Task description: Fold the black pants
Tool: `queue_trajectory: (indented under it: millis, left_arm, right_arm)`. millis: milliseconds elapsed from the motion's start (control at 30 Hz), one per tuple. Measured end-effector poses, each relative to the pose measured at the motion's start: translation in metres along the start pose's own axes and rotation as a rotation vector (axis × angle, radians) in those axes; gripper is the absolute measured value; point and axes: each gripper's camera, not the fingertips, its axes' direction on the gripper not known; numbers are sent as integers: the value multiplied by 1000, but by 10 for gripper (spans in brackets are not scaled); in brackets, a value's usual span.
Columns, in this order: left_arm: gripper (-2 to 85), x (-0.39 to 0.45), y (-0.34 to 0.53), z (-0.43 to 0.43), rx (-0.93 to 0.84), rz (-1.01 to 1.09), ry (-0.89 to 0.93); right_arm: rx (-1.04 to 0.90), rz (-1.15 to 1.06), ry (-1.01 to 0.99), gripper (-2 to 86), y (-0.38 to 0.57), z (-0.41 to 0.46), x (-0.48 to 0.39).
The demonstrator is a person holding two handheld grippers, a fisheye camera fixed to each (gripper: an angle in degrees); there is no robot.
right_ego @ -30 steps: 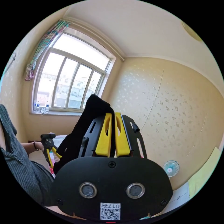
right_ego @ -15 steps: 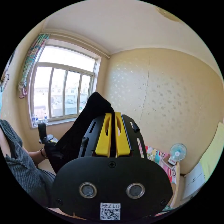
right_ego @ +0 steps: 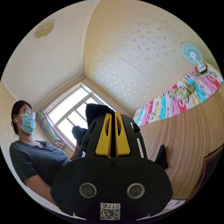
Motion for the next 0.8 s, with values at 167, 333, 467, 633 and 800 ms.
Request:
queue_trajectory:
  millis: [167, 333, 467, 633, 800]
  left_arm:
    - [39, 63, -57, -52, 11, 200, 146]
    - [42, 100, -99, -169, 198, 295, 157]
    - [43, 126, -109, -283, 297, 292, 18]
    - [47, 109, -74, -421, 476, 0, -201]
    - [81, 39, 50, -531, 578, -631, -448]
  right_arm:
    - [161, -404, -154, 30, -161, -50, -110]
    - [331, -594, -463, 31, -277, -1, -192]
    - [178, -554, -602, 32, -362, 127, -240]
    - [-221, -383, -480, 39, -389, 335, -238]
    - [-879, 89, -255, 73, -289, 533, -133]
